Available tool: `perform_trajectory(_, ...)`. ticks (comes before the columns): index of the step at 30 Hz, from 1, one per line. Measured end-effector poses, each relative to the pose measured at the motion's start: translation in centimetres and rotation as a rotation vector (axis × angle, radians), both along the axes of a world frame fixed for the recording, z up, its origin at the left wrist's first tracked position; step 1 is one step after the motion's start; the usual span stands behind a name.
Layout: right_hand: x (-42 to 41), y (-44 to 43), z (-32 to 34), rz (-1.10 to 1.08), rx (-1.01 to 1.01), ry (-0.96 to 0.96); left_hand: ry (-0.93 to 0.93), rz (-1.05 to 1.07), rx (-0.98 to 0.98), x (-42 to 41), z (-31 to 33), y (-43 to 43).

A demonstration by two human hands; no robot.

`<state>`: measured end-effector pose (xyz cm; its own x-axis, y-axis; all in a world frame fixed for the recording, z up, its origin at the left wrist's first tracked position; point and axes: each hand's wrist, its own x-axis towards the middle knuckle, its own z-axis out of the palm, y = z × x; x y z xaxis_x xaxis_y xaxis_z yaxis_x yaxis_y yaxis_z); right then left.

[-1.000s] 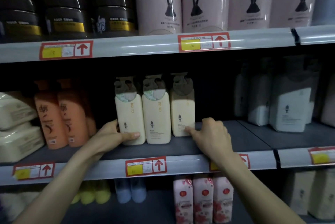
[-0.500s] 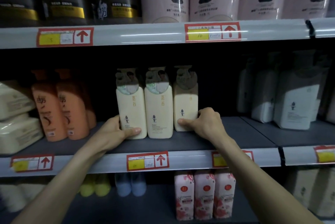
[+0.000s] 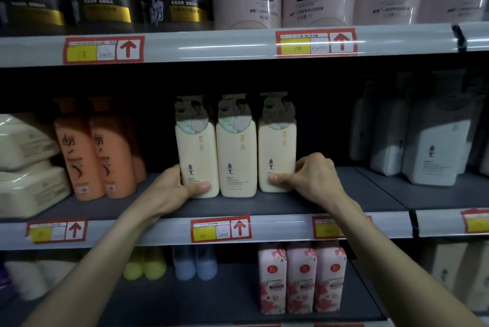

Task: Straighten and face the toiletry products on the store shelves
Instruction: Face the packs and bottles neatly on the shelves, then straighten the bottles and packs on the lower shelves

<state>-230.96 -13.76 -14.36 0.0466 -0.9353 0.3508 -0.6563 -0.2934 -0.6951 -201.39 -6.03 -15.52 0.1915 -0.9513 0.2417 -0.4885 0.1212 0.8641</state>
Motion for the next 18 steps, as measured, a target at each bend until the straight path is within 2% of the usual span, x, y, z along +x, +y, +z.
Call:
perform_trajectory(9,0.0,1.3,-0.6,0.019,-0.070,0.022,-0.087,0.003,0.035,0.1,0.4,0.5)
perform_trajectory(15,0.2,1.9,-0.9,0.031,-0.065,0.005,-0.040,-0.001,0.058,-0.3,0.9,1.2)
perform_trajectory(18,0.4,2.4,-0.6,-0.019,-0.042,0.086,0.007,-0.021,0.067,-0.6,1.3,1.6)
